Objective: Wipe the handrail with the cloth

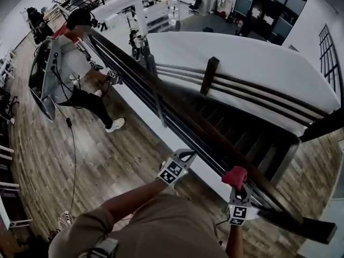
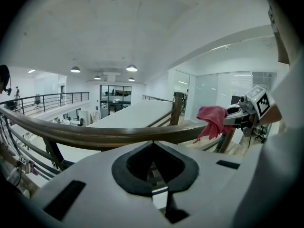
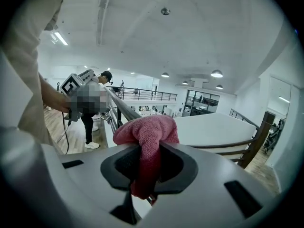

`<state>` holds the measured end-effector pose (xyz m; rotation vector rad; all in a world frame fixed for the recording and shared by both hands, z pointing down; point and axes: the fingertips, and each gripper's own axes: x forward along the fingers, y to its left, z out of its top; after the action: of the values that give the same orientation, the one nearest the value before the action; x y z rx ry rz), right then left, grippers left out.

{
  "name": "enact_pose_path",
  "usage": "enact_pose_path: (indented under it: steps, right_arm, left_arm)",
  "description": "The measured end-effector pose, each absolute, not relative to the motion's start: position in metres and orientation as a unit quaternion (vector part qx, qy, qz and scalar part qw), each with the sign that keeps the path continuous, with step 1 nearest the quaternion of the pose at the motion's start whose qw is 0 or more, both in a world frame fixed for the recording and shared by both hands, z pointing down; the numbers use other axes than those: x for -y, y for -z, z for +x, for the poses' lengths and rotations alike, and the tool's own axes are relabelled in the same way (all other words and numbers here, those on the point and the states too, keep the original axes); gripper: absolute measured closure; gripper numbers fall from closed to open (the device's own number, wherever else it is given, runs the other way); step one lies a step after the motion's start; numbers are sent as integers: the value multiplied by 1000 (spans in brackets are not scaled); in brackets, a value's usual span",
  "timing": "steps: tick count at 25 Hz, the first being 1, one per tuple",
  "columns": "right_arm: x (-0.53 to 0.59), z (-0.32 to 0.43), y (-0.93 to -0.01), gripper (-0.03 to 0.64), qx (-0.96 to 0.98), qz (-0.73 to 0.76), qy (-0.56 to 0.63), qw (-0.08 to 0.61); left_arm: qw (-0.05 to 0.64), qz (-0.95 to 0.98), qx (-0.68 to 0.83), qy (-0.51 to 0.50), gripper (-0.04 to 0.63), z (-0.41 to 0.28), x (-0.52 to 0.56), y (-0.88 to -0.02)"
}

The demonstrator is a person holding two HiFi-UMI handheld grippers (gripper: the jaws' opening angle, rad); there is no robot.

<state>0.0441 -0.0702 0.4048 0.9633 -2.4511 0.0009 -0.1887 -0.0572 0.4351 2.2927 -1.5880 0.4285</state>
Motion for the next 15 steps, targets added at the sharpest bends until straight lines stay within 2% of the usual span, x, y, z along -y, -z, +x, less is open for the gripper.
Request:
enact_pose_path:
  steps: [7,12,15]
  right_arm:
    - [59,-91,-428,543,936,225,5,271]
    - [67,-226,-424,543,958,144,-2,246]
    - [80,-308,-441,543,963,112,-31,244]
  left_arm:
    - [181,778,578,-168,578,-266,57,-466]
    - [170,748,621,-162,578,-345,43,-454]
    - [197,710,661,-143,578,-394,25,-457]
